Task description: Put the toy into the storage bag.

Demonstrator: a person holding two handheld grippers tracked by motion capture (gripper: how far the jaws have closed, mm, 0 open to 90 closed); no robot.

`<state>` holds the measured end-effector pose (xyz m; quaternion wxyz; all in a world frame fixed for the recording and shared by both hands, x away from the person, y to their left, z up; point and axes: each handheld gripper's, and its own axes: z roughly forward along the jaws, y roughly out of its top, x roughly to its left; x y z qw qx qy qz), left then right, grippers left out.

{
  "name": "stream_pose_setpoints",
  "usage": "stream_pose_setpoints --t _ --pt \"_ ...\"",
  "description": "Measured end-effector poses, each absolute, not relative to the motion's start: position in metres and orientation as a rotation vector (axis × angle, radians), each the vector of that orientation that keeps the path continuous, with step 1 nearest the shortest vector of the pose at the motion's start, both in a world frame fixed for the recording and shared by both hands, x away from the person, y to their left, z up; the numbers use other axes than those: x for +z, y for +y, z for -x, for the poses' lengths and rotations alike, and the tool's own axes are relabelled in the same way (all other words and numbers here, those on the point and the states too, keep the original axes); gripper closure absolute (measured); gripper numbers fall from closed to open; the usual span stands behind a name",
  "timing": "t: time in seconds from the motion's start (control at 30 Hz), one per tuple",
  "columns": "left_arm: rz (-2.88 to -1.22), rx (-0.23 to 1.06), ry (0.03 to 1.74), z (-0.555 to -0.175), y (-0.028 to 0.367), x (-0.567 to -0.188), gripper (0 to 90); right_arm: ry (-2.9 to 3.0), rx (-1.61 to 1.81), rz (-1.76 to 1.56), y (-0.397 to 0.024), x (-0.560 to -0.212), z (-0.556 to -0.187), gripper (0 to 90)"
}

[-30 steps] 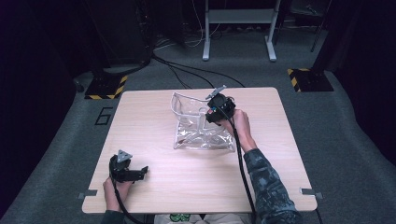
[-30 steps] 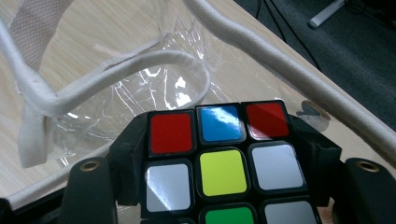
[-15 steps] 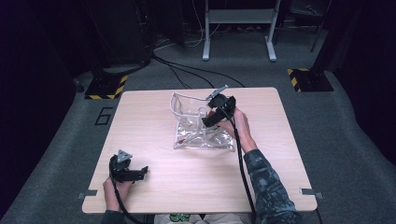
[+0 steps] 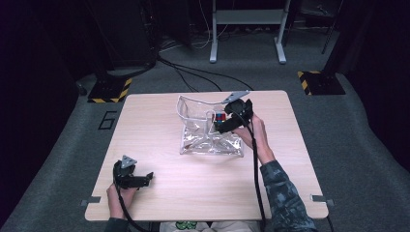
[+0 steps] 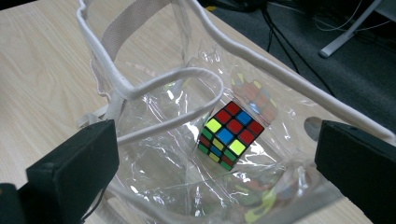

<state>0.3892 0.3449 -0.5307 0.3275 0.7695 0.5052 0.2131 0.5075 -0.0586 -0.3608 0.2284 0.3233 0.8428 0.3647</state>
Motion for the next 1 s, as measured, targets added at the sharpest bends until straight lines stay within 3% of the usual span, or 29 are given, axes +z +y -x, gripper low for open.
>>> stream_pose_setpoints --t 0.3,1.0 --pt "-2.016 0.558 1.323 -0.389 0.345 -0.531 3.5 2.278 1.001 -0.918 -0.078 -0.359 -0.490 0.0" --pt "-2.016 0.559 1.323 -0.389 0.345 -0.531 3.5 2.210 0.950 -1.047 -0.130 -0.390 -0.468 0.0"
